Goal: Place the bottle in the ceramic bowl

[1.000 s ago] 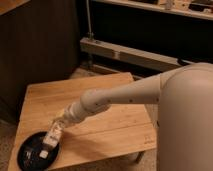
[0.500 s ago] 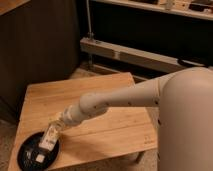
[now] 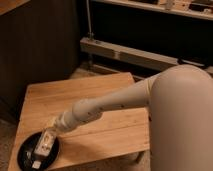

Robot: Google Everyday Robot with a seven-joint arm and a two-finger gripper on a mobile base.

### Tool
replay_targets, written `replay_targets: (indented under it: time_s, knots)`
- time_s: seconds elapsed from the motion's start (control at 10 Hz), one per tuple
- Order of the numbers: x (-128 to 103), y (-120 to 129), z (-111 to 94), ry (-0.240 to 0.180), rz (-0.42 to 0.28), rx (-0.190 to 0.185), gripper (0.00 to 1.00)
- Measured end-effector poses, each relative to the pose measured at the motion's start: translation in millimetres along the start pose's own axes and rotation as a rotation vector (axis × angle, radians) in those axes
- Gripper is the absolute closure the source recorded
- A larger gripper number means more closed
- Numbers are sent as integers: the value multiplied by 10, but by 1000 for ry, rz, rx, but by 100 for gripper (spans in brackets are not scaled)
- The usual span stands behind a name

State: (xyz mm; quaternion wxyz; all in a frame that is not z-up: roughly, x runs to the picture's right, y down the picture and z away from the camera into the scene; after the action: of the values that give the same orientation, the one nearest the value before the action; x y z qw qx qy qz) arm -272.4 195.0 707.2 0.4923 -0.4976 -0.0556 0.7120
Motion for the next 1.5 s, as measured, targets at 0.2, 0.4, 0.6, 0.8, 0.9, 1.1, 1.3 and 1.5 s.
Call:
replay_targets:
  time_s: [0.2,0.4,0.6,0.8,0.9,1.1,1.3,1.5]
  knots:
    - [61,12,76,-13,-27,10,68]
    - [86,6,102,-24,-34,15,47]
    - [82,-5,97,-46,-27,11,28]
    - [55,-30,66,-72,-3,2,20]
    - [43,-39,53,-75,0,2,20]
    - [56,-26,68,-72,-2,1,20]
    - [53,-28,64,-73,-2,1,20]
    - [55,-27,66,-72,-2,1,20]
